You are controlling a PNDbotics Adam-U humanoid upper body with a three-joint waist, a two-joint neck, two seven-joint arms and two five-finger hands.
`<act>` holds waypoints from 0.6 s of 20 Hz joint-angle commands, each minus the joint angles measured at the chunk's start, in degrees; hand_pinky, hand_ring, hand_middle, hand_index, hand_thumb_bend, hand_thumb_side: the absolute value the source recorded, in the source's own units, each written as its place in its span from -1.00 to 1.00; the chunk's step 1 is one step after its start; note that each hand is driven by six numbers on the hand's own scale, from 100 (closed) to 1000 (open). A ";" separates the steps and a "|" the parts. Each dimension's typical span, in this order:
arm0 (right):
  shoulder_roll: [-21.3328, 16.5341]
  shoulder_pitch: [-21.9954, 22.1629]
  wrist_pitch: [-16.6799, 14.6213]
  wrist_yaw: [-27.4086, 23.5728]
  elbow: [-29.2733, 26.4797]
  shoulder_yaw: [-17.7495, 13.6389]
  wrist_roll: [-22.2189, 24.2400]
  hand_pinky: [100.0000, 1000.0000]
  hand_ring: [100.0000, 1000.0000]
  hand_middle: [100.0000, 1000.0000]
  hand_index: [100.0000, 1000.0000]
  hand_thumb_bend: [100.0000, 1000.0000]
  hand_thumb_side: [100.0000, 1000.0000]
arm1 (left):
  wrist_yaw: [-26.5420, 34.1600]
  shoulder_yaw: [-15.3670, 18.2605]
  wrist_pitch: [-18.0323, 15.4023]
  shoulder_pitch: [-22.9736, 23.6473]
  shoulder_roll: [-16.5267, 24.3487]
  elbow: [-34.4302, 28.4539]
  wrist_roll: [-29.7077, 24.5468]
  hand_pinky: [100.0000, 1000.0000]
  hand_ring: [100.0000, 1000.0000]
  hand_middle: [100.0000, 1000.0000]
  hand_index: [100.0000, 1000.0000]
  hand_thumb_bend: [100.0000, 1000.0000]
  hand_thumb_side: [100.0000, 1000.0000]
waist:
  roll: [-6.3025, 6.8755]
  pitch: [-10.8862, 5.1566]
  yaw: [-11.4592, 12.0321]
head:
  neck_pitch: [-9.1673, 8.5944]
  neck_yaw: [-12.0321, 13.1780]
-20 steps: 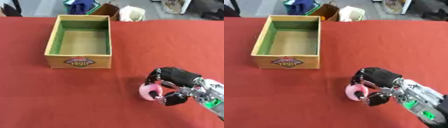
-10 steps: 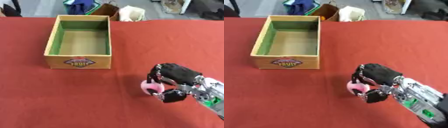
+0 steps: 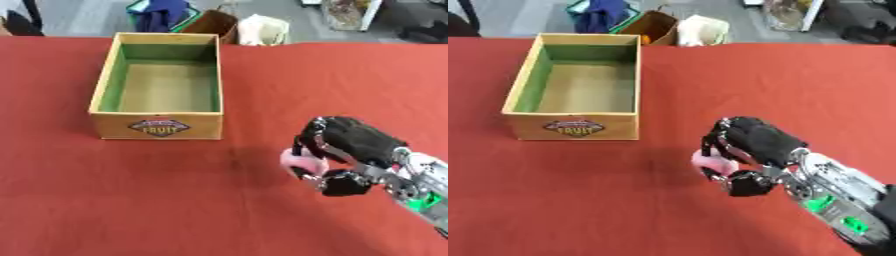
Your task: Pick up objects on the table and place them in the box.
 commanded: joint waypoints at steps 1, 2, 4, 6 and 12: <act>-1.68 -1.93 0.01 -0.51 -0.85 -1.54 -1.69 -0.14 -0.02 -0.64 -0.52 -1.00 -1.00 | -0.07 -0.07 0.01 -0.44 0.50 -1.11 -0.25 -0.05 -0.11 -0.29 0.01 -1.00 0.21 | 0.08 -1.03 0.00 | -0.39 -0.24; -1.85 -2.91 -0.04 -0.72 -0.85 -1.85 -2.13 -0.14 -0.02 -0.63 -0.52 -1.00 -1.00 | -0.05 -0.08 0.03 -0.43 0.50 -1.11 -0.27 -0.05 -0.11 -0.29 0.01 -1.00 0.21 | 0.11 -1.04 0.03 | -0.36 -0.30; -2.36 -5.18 -0.14 -1.52 -0.85 -2.44 -2.93 -0.14 -0.02 -0.63 -0.52 -1.00 -1.00 | -0.03 -0.13 0.05 -0.44 0.52 -1.11 -0.33 -0.05 -0.11 -0.29 0.01 -1.00 0.21 | 0.13 -1.08 0.07 | -0.30 -0.43; -2.93 -8.26 -0.26 -2.62 -0.85 -3.11 -3.50 -0.13 -0.02 -0.63 -0.52 -1.00 -1.00 | -0.01 -0.21 0.13 -0.44 0.52 -1.11 -0.51 -0.05 -0.11 -0.29 0.01 -1.00 0.22 | 0.13 -1.14 0.16 | -0.27 -0.67; -1.58 -18.67 4.04 -9.89 -0.85 -5.15 -0.63 -0.16 -0.06 -0.65 -0.51 -1.00 -1.00 | 0.05 -0.31 0.26 -0.30 0.49 -1.11 -0.74 -0.05 -0.11 -0.29 0.01 -1.00 0.22 | 0.13 -1.37 0.65 | -0.52 -0.94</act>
